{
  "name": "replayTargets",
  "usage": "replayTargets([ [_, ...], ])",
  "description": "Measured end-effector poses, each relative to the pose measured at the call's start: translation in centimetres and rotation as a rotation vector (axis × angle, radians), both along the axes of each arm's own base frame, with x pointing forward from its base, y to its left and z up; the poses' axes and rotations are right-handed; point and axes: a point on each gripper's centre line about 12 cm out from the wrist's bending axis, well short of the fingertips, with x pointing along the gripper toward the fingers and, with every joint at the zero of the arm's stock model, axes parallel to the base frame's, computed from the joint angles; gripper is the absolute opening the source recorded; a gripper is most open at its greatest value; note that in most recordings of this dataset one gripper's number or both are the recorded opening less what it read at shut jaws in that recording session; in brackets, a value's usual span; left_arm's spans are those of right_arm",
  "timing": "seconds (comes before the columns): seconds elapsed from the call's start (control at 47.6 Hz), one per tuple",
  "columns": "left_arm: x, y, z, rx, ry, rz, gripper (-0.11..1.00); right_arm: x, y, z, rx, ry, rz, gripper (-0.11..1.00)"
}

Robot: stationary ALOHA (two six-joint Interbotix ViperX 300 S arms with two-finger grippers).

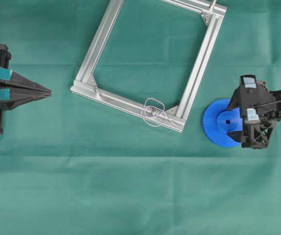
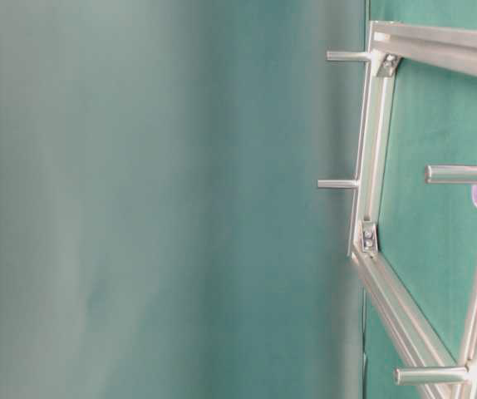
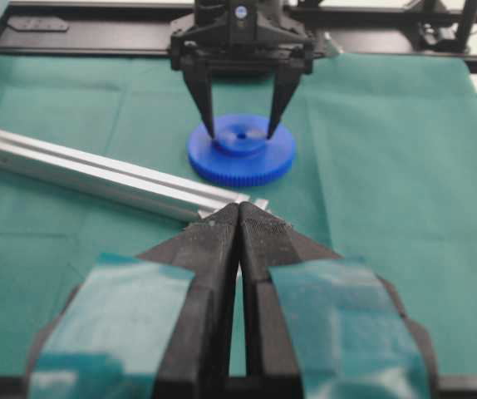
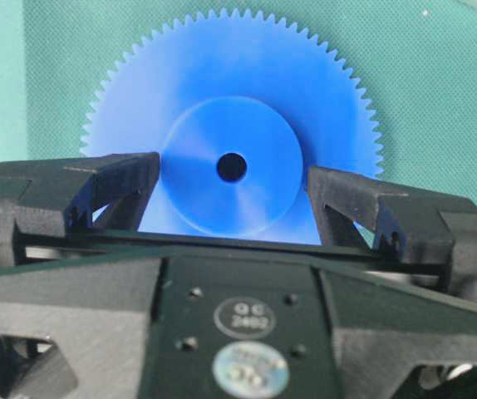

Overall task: Find the location of the shaft and insert the gear.
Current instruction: 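Lower the right gripper and close it on the blue gear hub, then lift the blue gear upright with the right gripper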

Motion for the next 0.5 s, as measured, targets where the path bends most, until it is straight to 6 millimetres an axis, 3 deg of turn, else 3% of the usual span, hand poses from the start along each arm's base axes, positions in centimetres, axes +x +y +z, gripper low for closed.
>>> replayTargets([
  [0.504,0.01,0.00,-0.10,0.000,0.008,0.000,0.01,0.04,0.04,-0.41,0.001,0.015,-0.001,0.91],
])
